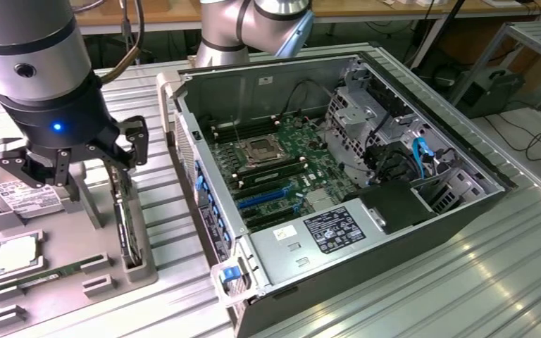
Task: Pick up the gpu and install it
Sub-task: 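Pick up the gpu and move the gpu toward the slot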
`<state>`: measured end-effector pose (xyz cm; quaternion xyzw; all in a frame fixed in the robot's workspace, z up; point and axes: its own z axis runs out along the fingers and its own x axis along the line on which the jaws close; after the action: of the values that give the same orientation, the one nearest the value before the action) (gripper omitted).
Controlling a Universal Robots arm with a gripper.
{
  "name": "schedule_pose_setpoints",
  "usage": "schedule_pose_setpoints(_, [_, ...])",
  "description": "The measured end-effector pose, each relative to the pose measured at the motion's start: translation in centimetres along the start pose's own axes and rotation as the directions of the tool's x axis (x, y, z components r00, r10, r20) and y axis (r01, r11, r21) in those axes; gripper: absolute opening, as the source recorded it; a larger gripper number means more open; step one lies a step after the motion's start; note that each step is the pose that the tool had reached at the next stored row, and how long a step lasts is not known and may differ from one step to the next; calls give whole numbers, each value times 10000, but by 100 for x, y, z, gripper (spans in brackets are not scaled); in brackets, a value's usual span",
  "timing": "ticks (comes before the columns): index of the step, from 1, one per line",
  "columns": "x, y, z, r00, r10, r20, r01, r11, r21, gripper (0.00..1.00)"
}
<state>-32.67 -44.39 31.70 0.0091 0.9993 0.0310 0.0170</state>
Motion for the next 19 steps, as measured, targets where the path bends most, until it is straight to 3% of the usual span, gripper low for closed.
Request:
schedule_pose_setpoints(5, [4, -9, 91, 10000, -5, -37, 5, 10000, 1, 66])
schedule_pose_setpoints(14, [9, -19, 266, 10000, -5, -42, 5, 10000, 0, 66])
schedule_pose_setpoints(19, [10, -22, 299, 10000, -6, -44, 6, 10000, 2, 66])
